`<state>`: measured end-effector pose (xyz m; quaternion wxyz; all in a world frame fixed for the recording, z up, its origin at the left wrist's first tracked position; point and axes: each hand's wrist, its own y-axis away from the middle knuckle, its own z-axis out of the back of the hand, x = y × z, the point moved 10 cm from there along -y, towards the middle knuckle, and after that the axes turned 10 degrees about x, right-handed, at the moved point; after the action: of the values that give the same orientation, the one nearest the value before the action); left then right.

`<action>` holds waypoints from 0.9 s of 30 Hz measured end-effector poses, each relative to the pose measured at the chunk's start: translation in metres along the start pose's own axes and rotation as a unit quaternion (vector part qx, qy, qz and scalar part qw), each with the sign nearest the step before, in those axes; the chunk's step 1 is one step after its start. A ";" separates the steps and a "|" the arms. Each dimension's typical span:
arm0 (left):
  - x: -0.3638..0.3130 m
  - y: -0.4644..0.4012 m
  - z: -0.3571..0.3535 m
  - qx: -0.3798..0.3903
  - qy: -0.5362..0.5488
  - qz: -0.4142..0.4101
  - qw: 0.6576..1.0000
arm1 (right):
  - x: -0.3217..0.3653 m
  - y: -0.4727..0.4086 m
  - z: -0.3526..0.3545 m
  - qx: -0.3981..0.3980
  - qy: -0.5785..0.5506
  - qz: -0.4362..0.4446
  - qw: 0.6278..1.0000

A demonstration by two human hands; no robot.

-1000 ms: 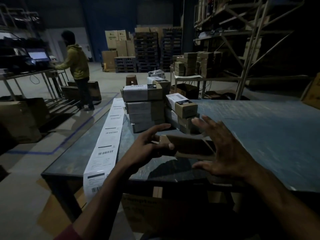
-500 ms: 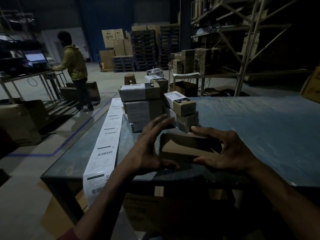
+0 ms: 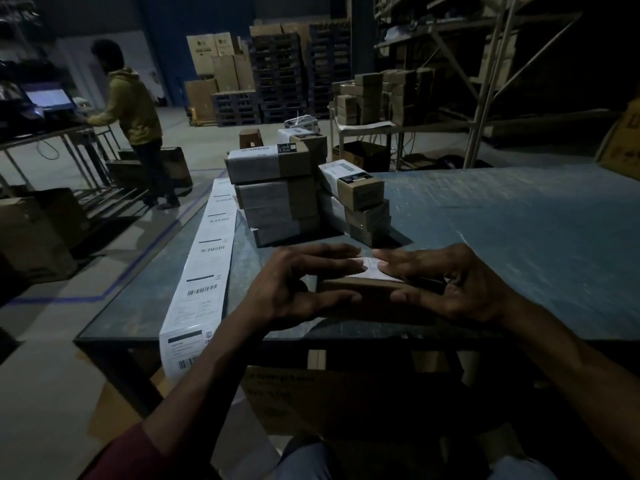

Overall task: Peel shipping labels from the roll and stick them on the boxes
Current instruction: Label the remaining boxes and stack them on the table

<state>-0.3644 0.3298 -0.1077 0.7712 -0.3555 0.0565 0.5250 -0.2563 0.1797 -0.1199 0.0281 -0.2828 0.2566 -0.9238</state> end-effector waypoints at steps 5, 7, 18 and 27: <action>-0.006 0.000 -0.002 -0.001 0.034 -0.029 0.999 | 0.003 0.001 -0.002 -0.004 -0.011 0.007 1.000; -0.007 0.000 -0.002 -0.007 0.049 -0.031 0.998 | 0.004 0.000 -0.003 -0.004 0.003 0.011 1.000; -0.005 0.007 -0.007 0.010 -0.042 -0.002 0.999 | 0.028 -0.001 -0.004 -0.010 0.091 0.041 0.995; 0.004 0.017 -0.017 -0.038 0.029 -0.032 0.998 | 0.028 0.006 -0.019 0.047 0.208 0.086 0.973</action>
<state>-0.3723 0.3261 -0.1305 0.7713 -0.4016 0.0474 0.4915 -0.2903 0.1780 -0.1221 0.0668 -0.0601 0.2366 -0.9675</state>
